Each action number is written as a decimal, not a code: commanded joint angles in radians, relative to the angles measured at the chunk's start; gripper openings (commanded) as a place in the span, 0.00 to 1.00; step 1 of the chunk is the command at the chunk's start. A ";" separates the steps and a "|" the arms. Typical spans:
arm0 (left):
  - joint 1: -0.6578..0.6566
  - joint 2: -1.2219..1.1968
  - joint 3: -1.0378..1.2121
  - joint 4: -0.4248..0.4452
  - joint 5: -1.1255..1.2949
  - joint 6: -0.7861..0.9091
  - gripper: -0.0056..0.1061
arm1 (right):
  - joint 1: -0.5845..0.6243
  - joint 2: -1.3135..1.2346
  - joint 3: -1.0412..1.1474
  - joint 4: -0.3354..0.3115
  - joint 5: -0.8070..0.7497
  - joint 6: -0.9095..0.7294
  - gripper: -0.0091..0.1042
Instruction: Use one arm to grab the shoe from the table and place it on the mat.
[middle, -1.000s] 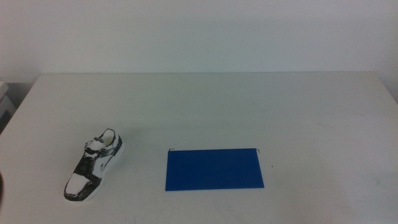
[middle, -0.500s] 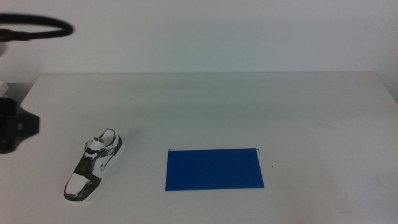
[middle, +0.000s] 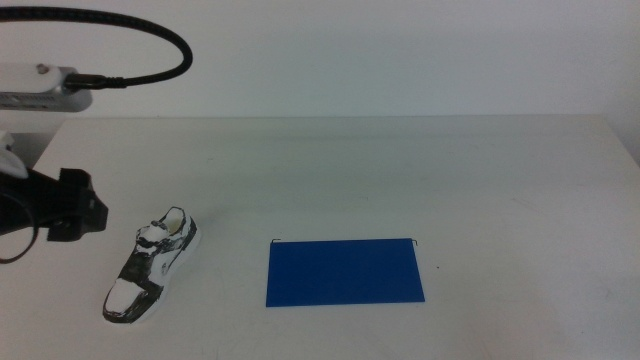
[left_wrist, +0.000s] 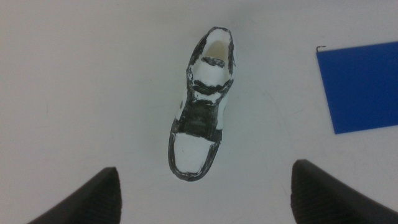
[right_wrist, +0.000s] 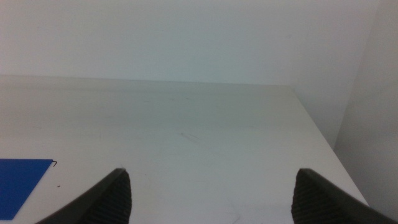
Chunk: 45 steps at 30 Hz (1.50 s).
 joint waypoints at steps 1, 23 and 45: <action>-0.007 0.006 -0.033 -0.007 -0.060 -0.005 0.89 | 0.003 -0.020 -0.010 -0.008 -0.079 -0.013 0.67; -0.007 0.574 -0.414 -0.044 0.086 0.220 0.89 | 0.003 -0.020 -0.010 -0.008 -0.079 -0.013 0.67; -0.007 0.814 -0.415 -0.084 0.057 0.265 0.88 | 0.003 -0.020 -0.010 -0.008 -0.079 -0.013 0.67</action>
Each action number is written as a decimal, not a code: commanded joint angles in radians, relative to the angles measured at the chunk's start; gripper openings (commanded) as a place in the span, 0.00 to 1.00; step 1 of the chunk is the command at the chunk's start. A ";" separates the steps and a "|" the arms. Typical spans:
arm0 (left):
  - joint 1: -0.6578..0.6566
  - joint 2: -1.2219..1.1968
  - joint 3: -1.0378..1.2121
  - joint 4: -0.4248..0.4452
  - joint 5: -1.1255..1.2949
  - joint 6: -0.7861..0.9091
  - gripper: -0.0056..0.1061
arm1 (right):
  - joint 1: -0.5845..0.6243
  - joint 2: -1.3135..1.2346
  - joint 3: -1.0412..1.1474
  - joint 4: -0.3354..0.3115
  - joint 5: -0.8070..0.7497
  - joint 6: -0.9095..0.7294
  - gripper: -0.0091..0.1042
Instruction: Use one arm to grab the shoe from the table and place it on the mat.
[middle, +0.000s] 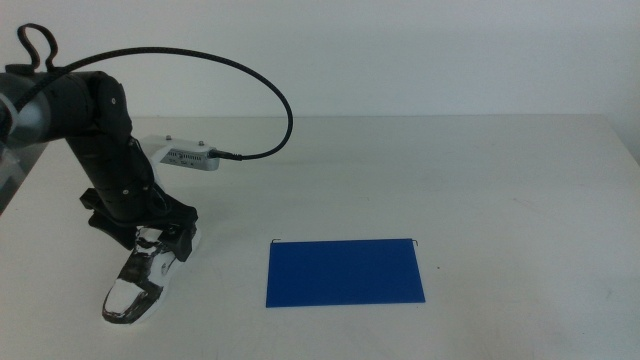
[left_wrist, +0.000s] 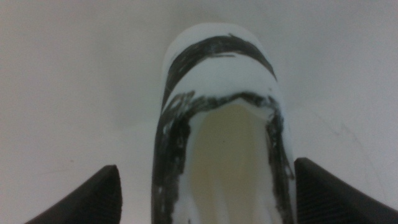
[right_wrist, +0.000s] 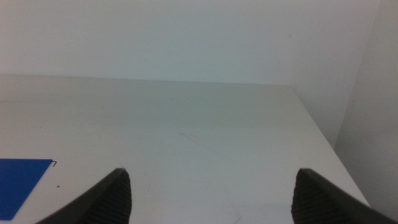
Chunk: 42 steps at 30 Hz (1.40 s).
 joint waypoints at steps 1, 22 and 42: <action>-0.007 -0.049 -0.029 -0.017 -0.005 0.005 0.87 | 0.003 -0.020 -0.010 -0.008 -0.079 -0.013 0.67; -0.008 -0.091 -0.035 -0.061 0.052 0.036 0.10 | 0.003 -0.020 -0.010 -0.008 -0.079 -0.013 0.67; -0.212 -0.127 -0.232 0.049 0.303 -0.260 0.07 | 0.003 -0.020 -0.010 -0.008 -0.079 -0.013 0.67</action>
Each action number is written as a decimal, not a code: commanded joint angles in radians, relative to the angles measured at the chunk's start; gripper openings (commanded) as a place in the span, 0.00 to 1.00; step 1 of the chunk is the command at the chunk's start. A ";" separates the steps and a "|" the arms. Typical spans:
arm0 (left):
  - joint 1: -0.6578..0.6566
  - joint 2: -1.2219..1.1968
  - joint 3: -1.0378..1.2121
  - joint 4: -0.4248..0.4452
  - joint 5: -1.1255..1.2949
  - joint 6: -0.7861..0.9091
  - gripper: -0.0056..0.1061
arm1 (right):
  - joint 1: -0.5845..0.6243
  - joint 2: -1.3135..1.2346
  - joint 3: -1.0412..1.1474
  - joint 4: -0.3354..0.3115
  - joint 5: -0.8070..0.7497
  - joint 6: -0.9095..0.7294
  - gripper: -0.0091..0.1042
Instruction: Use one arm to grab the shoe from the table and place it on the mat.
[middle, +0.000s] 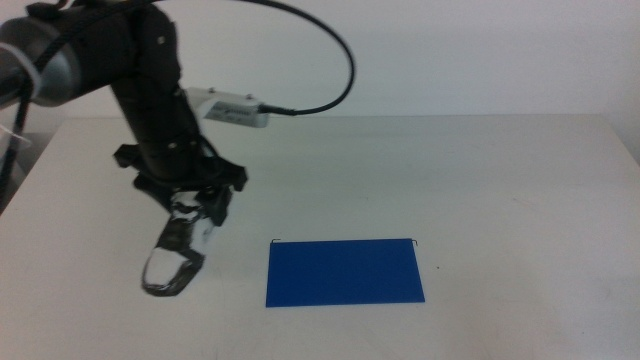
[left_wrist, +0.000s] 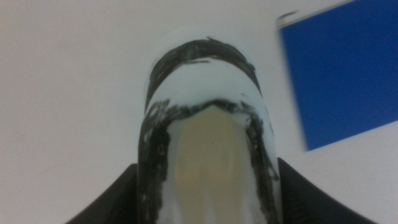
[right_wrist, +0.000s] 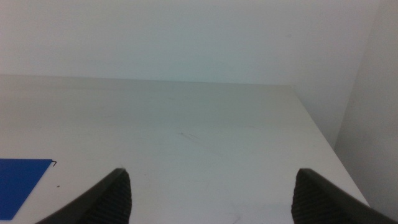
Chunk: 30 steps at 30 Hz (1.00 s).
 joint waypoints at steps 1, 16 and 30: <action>-0.037 -0.036 -0.066 -0.015 0.090 -0.046 0.07 | 0.003 -0.020 -0.010 -0.008 -0.079 -0.013 0.67; -0.278 0.155 -0.318 -0.060 0.103 -0.116 0.07 | 0.003 -0.020 -0.010 -0.008 -0.079 -0.013 0.67; -0.347 0.256 -0.393 -0.080 0.103 0.033 0.07 | 0.003 -0.020 -0.010 -0.008 -0.079 -0.013 0.67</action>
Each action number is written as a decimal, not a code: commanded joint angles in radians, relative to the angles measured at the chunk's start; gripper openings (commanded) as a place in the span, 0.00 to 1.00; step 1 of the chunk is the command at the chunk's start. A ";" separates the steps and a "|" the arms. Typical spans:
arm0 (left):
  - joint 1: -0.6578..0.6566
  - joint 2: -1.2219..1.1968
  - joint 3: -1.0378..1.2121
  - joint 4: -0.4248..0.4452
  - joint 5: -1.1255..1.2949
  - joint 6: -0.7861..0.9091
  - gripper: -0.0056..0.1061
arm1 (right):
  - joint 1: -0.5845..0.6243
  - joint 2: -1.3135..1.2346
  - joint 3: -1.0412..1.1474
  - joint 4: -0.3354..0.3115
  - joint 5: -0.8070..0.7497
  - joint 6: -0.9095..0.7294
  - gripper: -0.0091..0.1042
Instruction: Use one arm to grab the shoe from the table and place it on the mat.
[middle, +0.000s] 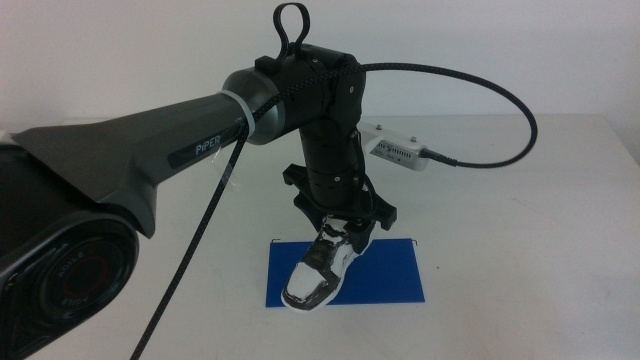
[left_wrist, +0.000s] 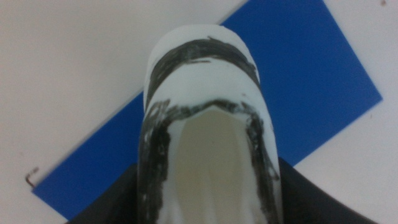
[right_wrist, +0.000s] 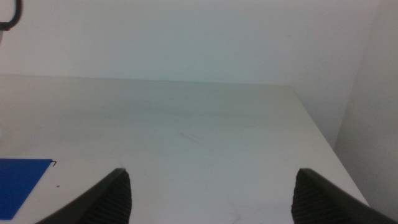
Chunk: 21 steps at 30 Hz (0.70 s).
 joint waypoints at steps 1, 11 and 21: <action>-0.002 -0.064 -0.035 -0.023 0.095 0.083 0.07 | 0.003 -0.020 -0.010 -0.008 -0.079 -0.013 0.67; -0.002 -0.064 -0.035 -0.026 0.094 0.244 0.07 | 0.003 -0.020 -0.010 -0.008 -0.079 -0.013 0.67; -0.009 -0.063 -0.035 -0.071 0.094 0.742 0.07 | 0.003 -0.020 -0.010 -0.008 -0.079 -0.013 0.67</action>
